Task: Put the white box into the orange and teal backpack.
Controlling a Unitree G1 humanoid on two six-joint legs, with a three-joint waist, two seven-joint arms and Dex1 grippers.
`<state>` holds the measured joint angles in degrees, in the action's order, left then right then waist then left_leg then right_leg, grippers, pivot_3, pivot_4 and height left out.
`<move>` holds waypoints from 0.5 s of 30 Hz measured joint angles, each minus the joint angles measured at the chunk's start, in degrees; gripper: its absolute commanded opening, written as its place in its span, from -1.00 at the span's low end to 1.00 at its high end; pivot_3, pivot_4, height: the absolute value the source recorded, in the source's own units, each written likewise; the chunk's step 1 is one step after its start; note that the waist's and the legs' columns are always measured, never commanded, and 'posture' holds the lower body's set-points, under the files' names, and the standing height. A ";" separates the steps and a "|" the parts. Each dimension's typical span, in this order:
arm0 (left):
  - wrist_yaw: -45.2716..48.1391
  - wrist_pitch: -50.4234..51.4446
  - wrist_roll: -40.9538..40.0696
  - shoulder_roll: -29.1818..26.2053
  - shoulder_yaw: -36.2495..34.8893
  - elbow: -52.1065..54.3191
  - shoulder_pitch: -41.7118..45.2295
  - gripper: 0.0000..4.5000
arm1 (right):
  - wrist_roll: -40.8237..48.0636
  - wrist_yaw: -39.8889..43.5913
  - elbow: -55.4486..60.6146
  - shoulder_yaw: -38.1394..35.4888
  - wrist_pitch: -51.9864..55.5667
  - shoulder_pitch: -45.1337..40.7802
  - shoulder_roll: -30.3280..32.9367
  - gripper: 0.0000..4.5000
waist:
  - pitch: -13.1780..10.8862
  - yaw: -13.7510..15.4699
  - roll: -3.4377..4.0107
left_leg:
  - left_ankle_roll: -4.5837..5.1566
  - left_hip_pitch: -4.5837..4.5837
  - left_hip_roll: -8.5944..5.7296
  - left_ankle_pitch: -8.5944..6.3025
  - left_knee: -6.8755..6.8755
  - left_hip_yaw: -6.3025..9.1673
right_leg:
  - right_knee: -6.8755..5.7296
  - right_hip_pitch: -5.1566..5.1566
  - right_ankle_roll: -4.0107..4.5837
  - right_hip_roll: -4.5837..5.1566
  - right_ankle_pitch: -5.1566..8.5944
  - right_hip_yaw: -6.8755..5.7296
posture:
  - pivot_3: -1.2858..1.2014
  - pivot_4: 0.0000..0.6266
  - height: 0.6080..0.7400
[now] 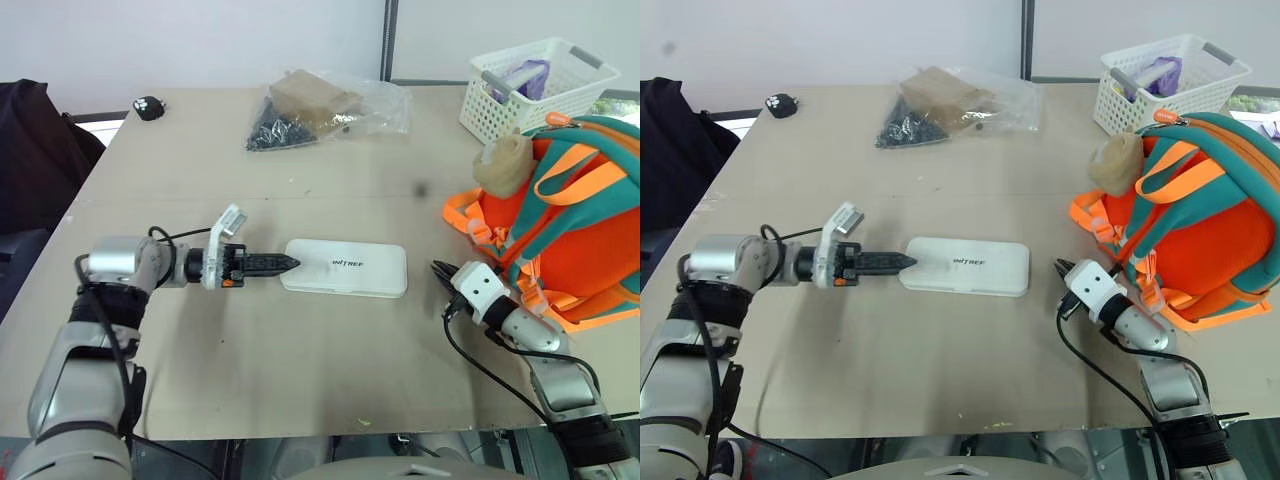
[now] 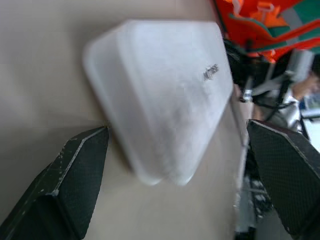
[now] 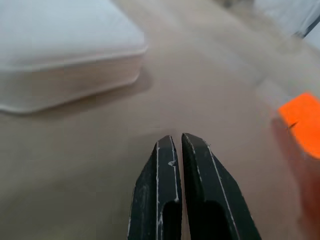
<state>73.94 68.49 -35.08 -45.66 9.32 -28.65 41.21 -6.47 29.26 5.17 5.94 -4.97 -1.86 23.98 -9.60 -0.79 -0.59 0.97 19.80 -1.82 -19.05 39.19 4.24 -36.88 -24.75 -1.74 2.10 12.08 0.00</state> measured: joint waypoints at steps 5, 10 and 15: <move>0.24 0.18 3.05 1.70 2.10 -2.07 2.41 1.00 | -2.14 -0.11 -1.57 2.83 -0.55 -2.36 -0.89 -0.97 | 0.46 0.01 0.16 | -0.04 -0.10 0.01 0.04 0.02 0.05 | -0.07 0.11 0.00 0.00 0.00 0.00 | 0.03 -0.52 0.77; 0.59 -1.00 4.54 3.78 2.04 -4.09 3.14 1.00 | -2.59 0.71 -2.77 6.35 -0.25 -4.60 -2.54 -0.97 | 0.71 0.25 0.43 | -0.03 -0.16 -0.03 0.05 0.14 0.09 | -0.08 0.27 0.00 0.02 0.00 -0.01 | 0.03 -0.52 0.77; 0.58 -2.19 5.37 4.79 0.90 -3.14 2.08 1.00 | -1.97 1.75 -4.09 7.11 0.19 -7.20 -3.83 -0.97 | 0.79 0.30 0.52 | -0.02 -0.29 -0.03 0.05 0.15 0.17 | -0.08 0.41 0.00 0.05 0.00 -0.02 | 0.03 -0.52 0.77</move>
<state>74.52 66.30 -29.71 -40.87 10.21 -31.78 43.28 -8.44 31.01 1.08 13.05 -4.78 -9.06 20.15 -8.82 -0.50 -0.07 0.95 19.51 -1.85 -19.00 39.34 4.40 -36.96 -24.33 -1.74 2.15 12.09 -0.02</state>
